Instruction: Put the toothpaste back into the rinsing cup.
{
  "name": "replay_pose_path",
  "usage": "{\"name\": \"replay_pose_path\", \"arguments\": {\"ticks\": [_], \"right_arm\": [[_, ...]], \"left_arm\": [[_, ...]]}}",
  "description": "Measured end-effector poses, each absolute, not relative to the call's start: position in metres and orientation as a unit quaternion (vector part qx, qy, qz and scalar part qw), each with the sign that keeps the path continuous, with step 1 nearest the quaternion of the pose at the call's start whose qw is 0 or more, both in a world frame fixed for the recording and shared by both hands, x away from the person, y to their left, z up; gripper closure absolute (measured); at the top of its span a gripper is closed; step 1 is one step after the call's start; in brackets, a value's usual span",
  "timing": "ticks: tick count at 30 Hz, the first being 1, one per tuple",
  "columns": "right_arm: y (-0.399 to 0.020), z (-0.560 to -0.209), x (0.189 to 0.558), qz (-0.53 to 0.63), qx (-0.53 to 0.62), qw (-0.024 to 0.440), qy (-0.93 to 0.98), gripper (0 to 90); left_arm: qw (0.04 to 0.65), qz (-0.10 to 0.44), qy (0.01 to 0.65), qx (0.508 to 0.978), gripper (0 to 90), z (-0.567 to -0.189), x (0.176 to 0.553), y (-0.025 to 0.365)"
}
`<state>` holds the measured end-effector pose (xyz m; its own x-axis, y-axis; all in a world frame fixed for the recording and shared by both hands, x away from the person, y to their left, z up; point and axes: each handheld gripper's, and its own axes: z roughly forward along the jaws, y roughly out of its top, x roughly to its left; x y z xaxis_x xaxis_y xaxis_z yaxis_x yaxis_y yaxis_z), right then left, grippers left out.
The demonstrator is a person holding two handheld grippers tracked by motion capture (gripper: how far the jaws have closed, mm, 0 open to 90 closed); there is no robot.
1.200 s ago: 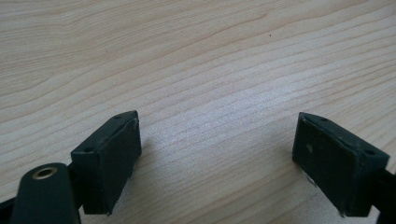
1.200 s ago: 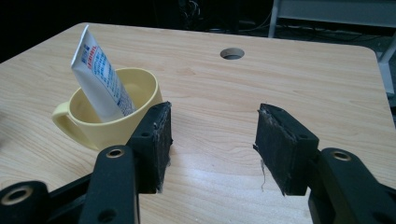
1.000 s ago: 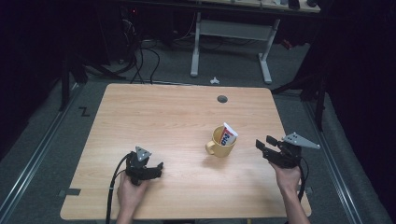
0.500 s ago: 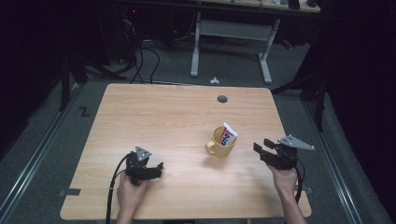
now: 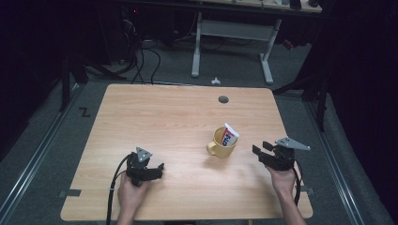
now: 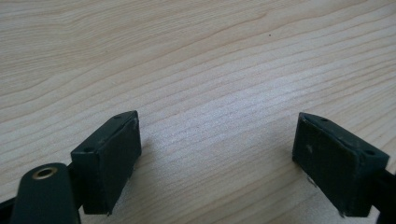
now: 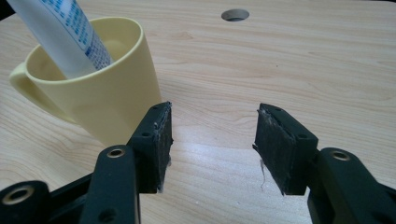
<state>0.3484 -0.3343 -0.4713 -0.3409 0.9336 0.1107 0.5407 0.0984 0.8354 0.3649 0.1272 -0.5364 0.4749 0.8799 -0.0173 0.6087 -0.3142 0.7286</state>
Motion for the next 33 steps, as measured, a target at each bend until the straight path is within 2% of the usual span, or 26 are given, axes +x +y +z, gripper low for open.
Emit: {"name": "replay_pose_path", "arguments": {"ticks": [33], "right_arm": [[-0.329, -0.509, 0.368, 0.379, 0.546, 0.217, 0.715, 45.7]], "left_arm": [[0.345, 0.196, 0.473, 0.786, 15.8, -0.536, 0.365, 0.127]]}}
